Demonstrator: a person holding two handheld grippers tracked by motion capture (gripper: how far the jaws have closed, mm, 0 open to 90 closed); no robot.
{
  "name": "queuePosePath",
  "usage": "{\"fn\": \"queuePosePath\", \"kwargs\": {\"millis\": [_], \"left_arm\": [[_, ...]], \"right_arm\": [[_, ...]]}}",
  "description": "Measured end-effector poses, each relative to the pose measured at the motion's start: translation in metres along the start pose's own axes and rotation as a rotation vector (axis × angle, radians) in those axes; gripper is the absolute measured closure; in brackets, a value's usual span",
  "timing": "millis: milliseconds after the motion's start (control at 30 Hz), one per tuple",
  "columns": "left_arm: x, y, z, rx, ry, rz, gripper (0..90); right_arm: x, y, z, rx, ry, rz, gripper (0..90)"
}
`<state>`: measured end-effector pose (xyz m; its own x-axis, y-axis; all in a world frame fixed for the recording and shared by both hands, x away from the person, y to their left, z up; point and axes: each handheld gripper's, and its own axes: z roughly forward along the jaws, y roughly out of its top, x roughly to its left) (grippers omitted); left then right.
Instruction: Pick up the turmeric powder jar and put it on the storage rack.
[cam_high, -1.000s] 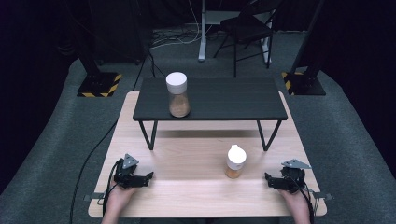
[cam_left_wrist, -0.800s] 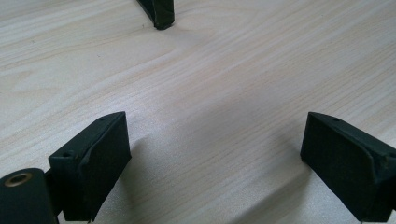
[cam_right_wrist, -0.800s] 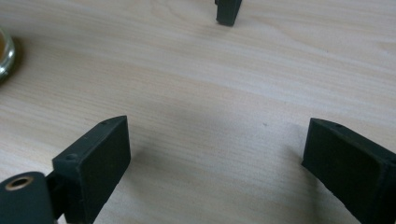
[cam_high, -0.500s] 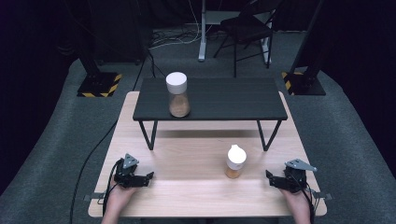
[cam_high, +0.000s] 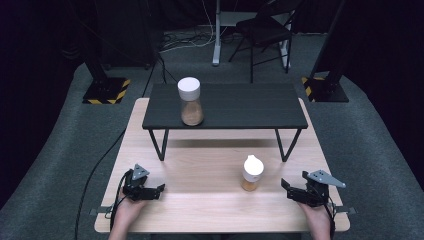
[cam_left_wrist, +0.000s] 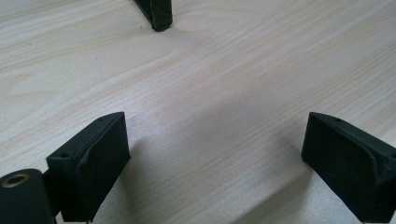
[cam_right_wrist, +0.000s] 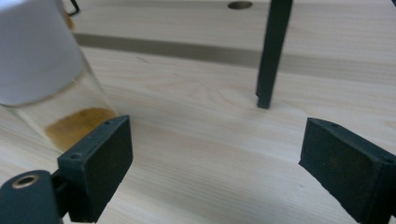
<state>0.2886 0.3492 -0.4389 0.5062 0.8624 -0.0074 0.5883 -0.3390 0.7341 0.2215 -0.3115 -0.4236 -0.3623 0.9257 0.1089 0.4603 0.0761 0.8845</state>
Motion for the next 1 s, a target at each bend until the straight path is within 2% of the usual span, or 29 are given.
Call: {"fn": "queuePosePath", "kwargs": {"millis": [267,400,633,833,1000], "left_arm": [[0.0,0.0,0.0,0.0,-0.001,0.001,6.9],[0.0,0.0,0.0,-0.001,-0.001,0.0,6.9],[0.0,0.0,0.0,0.0,-0.001,0.001,6.9],[0.0,0.0,0.0,0.0,-0.001,0.0,6.9],[0.0,0.0,0.0,0.0,0.0,0.001,6.9]], "right_arm": [[0.012,-0.001,-0.007,-0.065,0.036,-0.012,7.5],[0.015,0.0,-0.009,-0.087,0.072,-0.005,7.9],[0.026,0.004,-0.009,-0.111,0.122,-0.023,7.6],[0.038,0.006,-0.004,-0.125,0.14,-0.038,4.4],[0.047,0.009,-0.001,-0.133,0.164,-0.076,6.9]]}}
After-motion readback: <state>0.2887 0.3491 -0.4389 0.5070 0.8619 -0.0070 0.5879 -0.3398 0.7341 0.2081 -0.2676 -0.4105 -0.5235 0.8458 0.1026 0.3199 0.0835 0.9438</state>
